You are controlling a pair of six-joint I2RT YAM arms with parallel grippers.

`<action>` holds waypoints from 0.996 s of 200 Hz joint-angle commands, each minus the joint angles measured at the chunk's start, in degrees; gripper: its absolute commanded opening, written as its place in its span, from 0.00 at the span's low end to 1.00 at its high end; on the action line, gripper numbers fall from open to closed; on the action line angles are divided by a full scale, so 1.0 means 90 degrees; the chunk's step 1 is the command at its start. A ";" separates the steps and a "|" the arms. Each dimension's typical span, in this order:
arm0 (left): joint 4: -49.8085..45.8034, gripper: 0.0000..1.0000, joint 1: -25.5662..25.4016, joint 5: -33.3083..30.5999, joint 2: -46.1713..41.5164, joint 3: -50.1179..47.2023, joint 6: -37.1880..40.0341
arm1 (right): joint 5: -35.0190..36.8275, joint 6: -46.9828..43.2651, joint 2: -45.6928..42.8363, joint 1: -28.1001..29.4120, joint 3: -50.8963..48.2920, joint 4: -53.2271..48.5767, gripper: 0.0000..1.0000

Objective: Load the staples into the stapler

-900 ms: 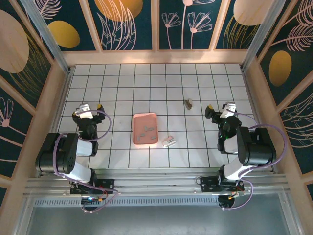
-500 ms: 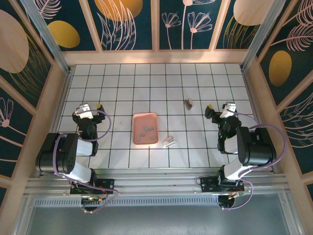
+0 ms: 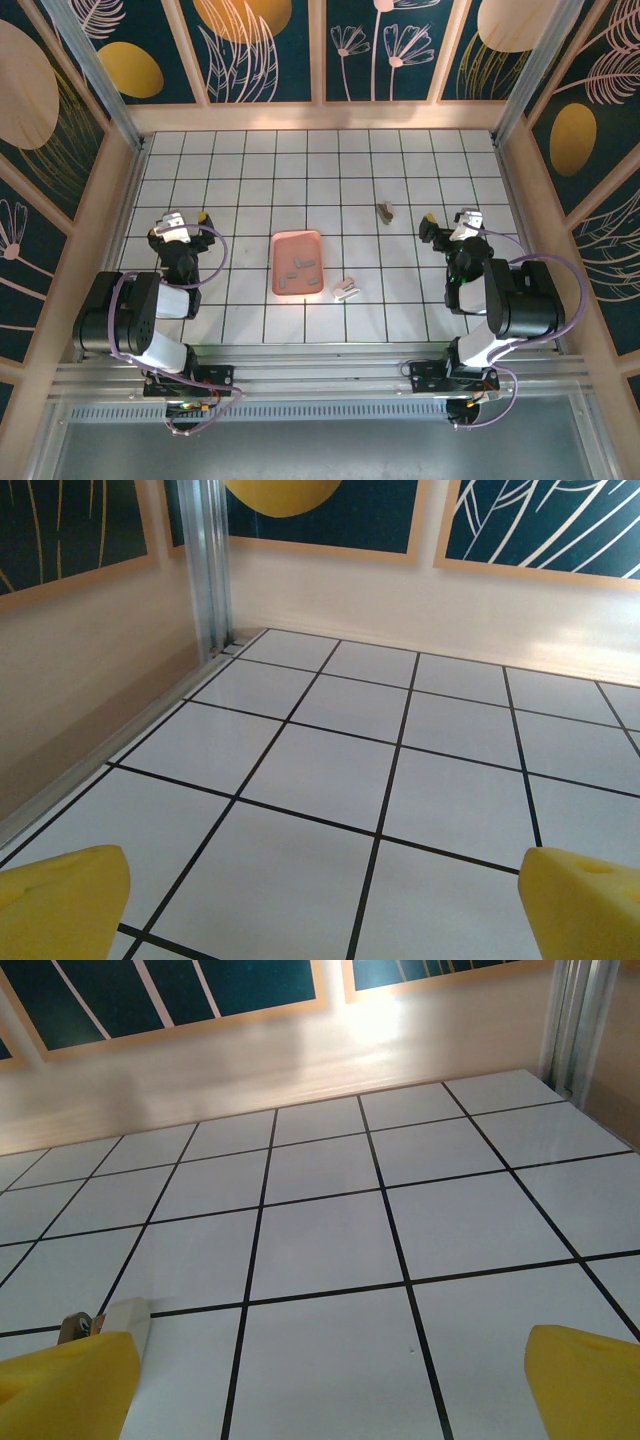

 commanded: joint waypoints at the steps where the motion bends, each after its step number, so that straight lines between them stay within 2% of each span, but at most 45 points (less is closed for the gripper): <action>1: 0.0124 0.99 0.0032 0.0103 -0.0023 0.0064 0.0044 | 0.0077 -0.0089 0.0017 0.0027 0.0080 0.0131 0.99; 76: 0.0163 0.99 0.0033 0.0108 -0.0055 0.0036 0.0053 | 0.0221 -0.0022 -0.0040 0.0017 0.0060 0.0128 0.99; 93: -0.0243 0.99 0.0032 0.0256 -0.0167 0.0191 0.0106 | 0.0407 0.0039 -0.0338 0.0012 0.0129 -0.0250 0.99; 112: -0.1020 0.99 0.0032 0.0496 -0.0429 0.0550 0.0206 | 0.0261 -0.0034 -0.0801 0.0015 0.0315 -0.0945 0.99; 137: -0.2728 0.99 0.0032 0.0705 -0.0870 0.1398 0.0256 | 0.0058 0.0049 -0.1520 0.0097 0.0772 -0.2380 0.99; 165: -0.4482 0.90 0.0022 0.1547 -0.1204 0.2407 0.0021 | 0.0106 0.1512 -0.2107 0.0177 0.1639 -0.4517 0.99; 179: -0.5219 0.84 -0.0009 0.2008 -0.1295 0.2827 -0.0184 | 0.0260 0.2255 -0.2213 0.0328 0.2269 -0.6109 0.99; 199: -0.6028 0.80 -0.0133 0.2248 -0.1356 0.3240 -0.0433 | 0.0259 0.3267 -0.2136 0.0642 0.3192 -0.8282 0.99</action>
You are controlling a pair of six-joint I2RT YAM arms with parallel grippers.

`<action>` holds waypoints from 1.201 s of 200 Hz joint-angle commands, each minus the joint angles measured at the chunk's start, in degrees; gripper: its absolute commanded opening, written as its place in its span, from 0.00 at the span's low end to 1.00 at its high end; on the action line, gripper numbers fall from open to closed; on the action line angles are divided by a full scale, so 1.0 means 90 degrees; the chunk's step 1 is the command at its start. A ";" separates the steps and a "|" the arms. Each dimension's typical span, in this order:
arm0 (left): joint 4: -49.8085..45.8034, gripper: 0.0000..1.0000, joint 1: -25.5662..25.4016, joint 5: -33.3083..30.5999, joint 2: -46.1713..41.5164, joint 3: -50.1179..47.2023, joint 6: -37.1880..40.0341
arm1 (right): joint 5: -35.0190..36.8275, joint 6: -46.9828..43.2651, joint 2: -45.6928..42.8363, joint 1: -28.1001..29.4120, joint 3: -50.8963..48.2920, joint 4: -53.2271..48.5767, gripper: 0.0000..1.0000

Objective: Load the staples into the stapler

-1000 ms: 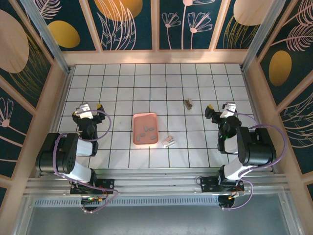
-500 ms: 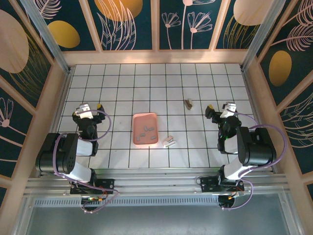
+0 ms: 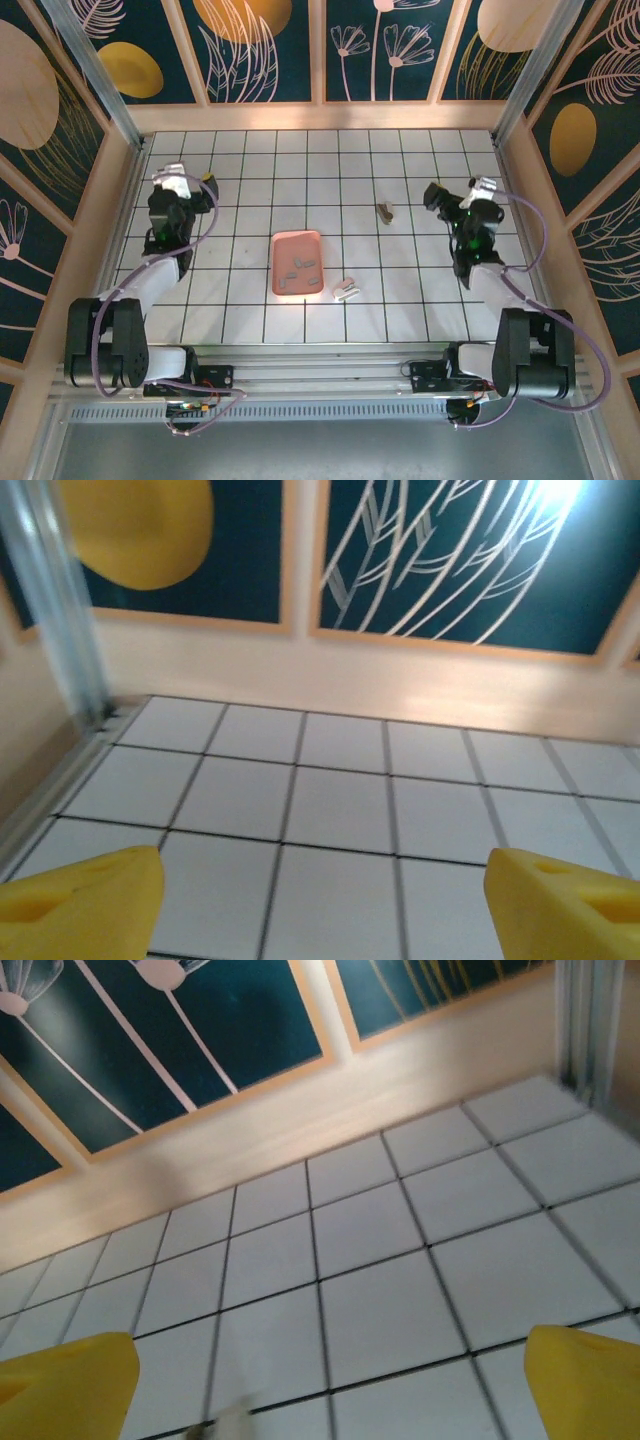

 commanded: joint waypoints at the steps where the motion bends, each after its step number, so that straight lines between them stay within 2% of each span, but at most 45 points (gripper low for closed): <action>1: -0.1743 0.80 -0.0114 0.0726 -0.0136 0.0446 -0.0332 | 0.0054 0.1618 -0.0029 0.0353 0.0935 -0.3315 0.99; 27: -0.2343 0.78 -0.0332 0.0779 -0.0189 0.0693 -0.0254 | -0.0110 0.2441 0.0014 0.1056 0.1365 -0.4867 0.99; 59: -0.2670 0.79 -0.0437 0.0671 -0.0268 0.0770 -0.0203 | -0.0307 0.4484 -0.0132 0.2026 0.1358 -0.6044 0.99; 94: -0.2842 0.80 -0.0446 0.0556 -0.0269 0.0760 -0.0274 | -0.0717 0.5804 0.0095 0.3384 0.1402 -0.6482 0.99; 132: -0.2958 0.80 -0.0456 0.0634 -0.0323 0.0578 -0.0275 | -0.0898 0.6327 0.0863 0.4643 0.1824 -0.6525 0.99; 153: -0.3023 0.81 -0.0457 0.0596 -0.0439 0.0474 -0.0189 | -0.1021 0.6332 0.1458 0.4937 0.2217 -0.6636 0.92; 190: -0.3013 0.82 -0.0456 0.0506 -0.0588 0.0363 -0.0148 | -0.1247 0.6219 0.2253 0.5008 0.2627 -0.6837 0.80; 218: -0.2997 0.82 -0.0456 0.0445 -0.0638 0.0341 -0.0271 | -0.0999 0.6122 0.2530 0.4989 0.2950 -0.7429 0.79; 240: -0.2945 0.82 -0.0461 0.0421 -0.0610 0.0304 -0.0321 | -0.0951 0.6171 0.2554 0.4999 0.3023 -0.7487 0.79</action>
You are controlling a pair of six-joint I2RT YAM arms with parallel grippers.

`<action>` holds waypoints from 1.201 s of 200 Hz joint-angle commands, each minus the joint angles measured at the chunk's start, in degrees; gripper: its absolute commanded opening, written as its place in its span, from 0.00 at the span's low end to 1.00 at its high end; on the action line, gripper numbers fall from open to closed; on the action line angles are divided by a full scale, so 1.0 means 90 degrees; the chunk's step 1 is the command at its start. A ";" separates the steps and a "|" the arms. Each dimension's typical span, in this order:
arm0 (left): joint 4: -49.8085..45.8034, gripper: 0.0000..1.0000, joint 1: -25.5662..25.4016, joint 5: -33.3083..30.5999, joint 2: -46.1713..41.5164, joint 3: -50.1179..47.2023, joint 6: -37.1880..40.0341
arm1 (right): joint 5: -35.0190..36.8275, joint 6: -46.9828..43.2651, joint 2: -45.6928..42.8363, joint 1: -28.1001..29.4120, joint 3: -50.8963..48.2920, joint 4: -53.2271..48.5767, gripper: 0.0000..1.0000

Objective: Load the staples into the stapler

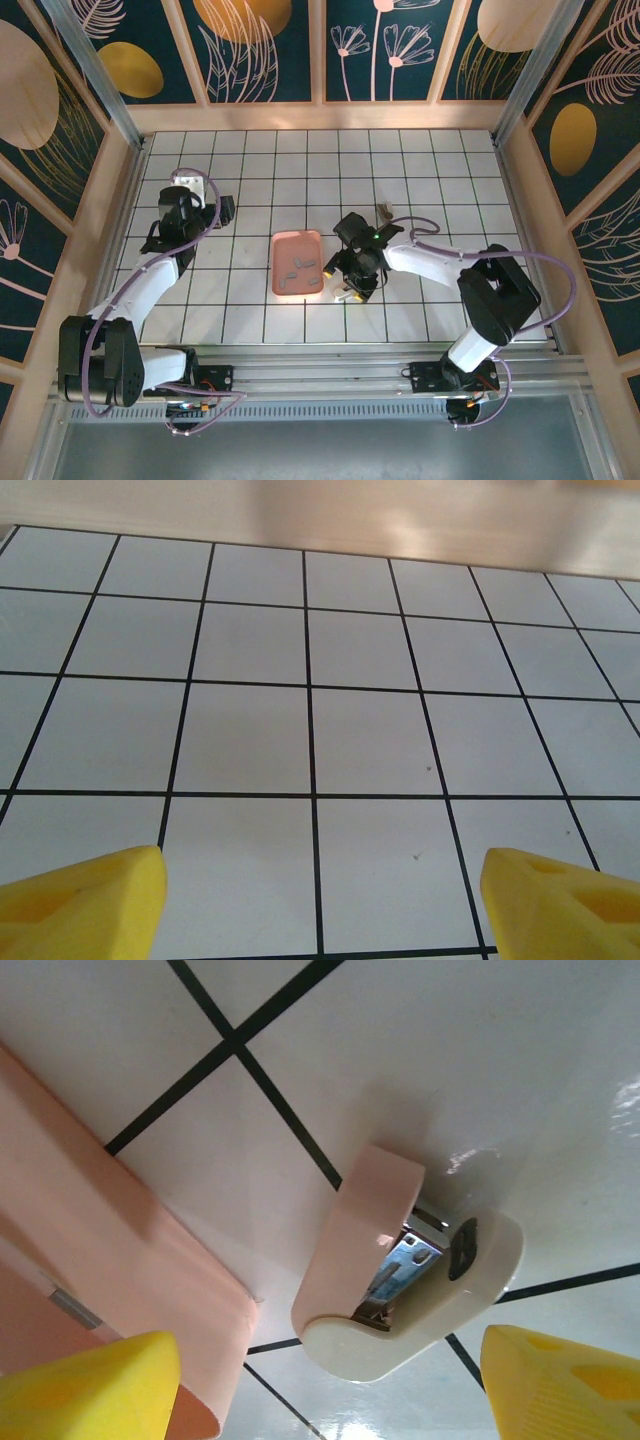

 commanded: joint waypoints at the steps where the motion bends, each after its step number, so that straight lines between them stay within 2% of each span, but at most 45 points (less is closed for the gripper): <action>1: -0.0006 0.82 -0.0027 -0.0103 -0.0084 -0.0111 -0.0108 | 0.0203 0.0047 0.0042 0.0020 0.0239 -0.0541 0.79; 73: 0.0042 0.82 -0.0023 -0.0060 0.0257 0.0054 -0.0168 | 0.0138 0.0200 0.0135 -0.0086 -0.0135 -0.0278 0.70; 106: 0.0008 0.82 -0.0024 -0.0016 0.0345 0.0128 -0.0135 | 0.0018 0.0164 0.0305 -0.0104 -0.0331 -0.0040 0.64; 132: -0.0016 0.82 -0.0024 0.0007 0.0317 0.0123 -0.0100 | 0.0054 0.0089 0.0410 -0.0151 -0.0442 0.0178 0.54; 171: -0.0122 0.81 -0.0024 0.0056 0.0221 0.0177 -0.0031 | 0.0343 -0.0108 0.0474 -0.0145 -0.0431 0.0326 0.36; 199: -0.0202 0.81 -0.0024 0.0123 0.0132 0.0245 -0.0022 | 0.0593 -0.0253 0.0260 -0.0136 -0.0516 0.0564 0.29; 221: -0.0275 0.81 -0.0019 0.0377 0.0054 0.0345 0.0017 | 0.0967 -0.0637 -0.0011 -0.0136 -0.0484 0.0886 0.28; 240: -0.0295 0.80 -0.0024 0.0955 -0.0033 0.0515 0.0049 | 0.1415 -0.1332 -0.0368 -0.0126 -0.0308 0.1426 0.28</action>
